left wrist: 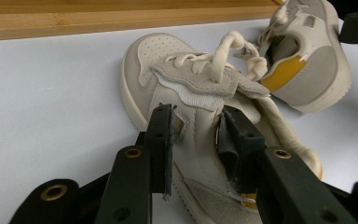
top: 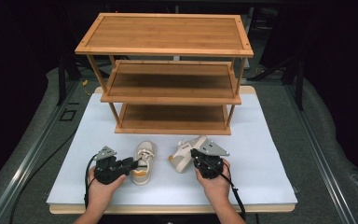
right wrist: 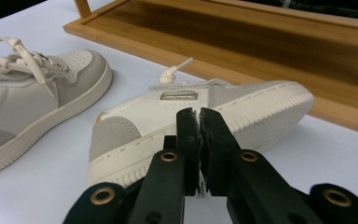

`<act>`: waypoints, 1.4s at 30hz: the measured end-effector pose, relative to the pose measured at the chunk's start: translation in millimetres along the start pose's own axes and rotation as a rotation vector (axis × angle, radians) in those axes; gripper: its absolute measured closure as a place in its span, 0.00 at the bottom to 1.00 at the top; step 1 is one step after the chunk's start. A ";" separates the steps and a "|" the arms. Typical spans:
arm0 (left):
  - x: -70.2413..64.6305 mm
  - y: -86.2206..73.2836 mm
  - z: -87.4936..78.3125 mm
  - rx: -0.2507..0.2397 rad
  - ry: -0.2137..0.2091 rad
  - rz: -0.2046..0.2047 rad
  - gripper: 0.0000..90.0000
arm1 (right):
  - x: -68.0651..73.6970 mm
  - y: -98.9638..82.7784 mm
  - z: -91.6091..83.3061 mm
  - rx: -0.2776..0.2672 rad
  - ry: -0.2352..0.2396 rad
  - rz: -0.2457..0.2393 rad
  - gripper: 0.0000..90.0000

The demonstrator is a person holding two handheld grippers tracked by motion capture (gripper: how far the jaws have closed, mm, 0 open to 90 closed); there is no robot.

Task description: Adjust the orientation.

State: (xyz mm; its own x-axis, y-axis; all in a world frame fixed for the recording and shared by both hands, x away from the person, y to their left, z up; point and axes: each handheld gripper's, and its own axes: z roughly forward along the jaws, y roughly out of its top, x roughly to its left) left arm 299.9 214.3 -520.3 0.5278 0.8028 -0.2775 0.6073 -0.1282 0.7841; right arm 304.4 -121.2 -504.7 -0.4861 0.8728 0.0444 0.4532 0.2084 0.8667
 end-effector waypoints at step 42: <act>3.0 -0.3 3.4 -0.004 -0.018 0.006 0.67 | -12.7 -29.1 -34.3 0.025 -0.054 0.244 0.51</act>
State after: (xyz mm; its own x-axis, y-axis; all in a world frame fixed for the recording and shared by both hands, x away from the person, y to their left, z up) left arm 303.3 214.7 -523.3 0.5419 0.7913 -0.2831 0.6018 -0.1303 0.7879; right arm 271.8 -153.4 -513.5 -0.3200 0.9207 0.2235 0.5706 -0.0010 0.8212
